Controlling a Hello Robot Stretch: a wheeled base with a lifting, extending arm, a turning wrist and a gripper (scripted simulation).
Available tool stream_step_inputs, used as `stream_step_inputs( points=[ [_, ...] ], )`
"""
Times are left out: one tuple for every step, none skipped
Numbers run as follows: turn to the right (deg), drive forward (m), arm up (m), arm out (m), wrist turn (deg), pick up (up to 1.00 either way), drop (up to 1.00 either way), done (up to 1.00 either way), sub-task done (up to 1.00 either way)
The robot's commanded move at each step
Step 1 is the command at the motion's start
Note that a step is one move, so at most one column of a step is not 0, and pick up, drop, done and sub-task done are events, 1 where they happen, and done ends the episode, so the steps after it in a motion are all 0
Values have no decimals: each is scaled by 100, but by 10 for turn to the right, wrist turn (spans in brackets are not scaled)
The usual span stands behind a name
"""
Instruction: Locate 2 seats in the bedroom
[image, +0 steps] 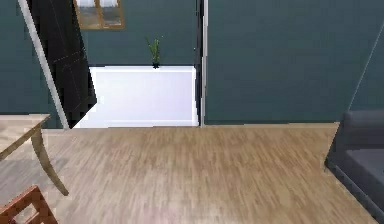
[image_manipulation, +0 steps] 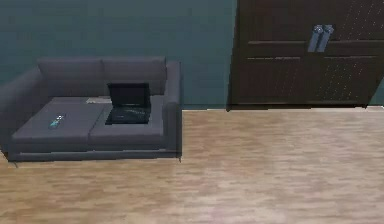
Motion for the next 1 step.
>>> stream_step_inputs(
  points=[
    [0, 85, 0, 0, 0, 0, 0, 0, 0]
  ],
)
